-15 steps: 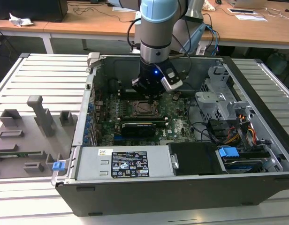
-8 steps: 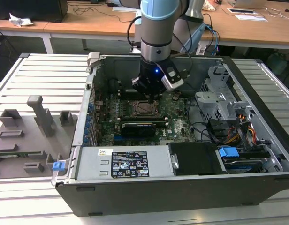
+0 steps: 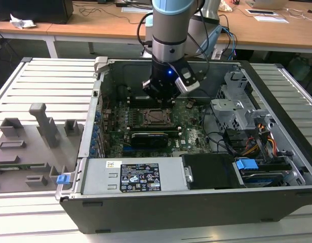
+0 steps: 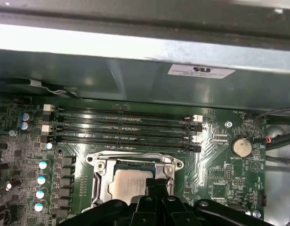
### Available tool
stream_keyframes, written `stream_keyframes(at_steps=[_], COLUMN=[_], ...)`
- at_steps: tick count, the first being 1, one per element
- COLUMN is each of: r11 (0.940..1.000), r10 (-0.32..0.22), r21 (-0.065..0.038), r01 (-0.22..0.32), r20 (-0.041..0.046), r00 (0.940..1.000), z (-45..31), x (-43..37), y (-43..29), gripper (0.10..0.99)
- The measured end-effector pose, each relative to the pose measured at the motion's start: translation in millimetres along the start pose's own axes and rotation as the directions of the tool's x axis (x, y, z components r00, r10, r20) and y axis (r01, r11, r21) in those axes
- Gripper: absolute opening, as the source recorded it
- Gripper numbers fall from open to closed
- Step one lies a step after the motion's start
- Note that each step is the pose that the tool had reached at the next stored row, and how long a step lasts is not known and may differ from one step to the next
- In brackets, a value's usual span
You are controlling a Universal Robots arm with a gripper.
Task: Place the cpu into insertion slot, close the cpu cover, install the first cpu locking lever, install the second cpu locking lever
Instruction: 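Install the second cpu locking lever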
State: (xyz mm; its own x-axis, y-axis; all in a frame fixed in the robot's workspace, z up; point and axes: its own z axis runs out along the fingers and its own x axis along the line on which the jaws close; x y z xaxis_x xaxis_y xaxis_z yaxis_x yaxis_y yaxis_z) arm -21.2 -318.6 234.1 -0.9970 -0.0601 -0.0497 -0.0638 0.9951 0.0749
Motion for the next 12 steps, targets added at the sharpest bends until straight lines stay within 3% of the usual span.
stream_keyframes(at_steps=[6,9,12], r11=[1.0,1.0,1.0], r10=[0.0,0.0,0.0], r21=[0.0,0.0,0.0], r01=[0.0,0.0,0.0], r20=[0.0,-0.0002,0.0], r00=[1.0,1.0,1.0], z=[-0.7,-1.5,-6.9], x=[0.6,0.6,0.3], y=[-9.1,-9.5,-9.1], gripper=[0.106,0.106,0.106])
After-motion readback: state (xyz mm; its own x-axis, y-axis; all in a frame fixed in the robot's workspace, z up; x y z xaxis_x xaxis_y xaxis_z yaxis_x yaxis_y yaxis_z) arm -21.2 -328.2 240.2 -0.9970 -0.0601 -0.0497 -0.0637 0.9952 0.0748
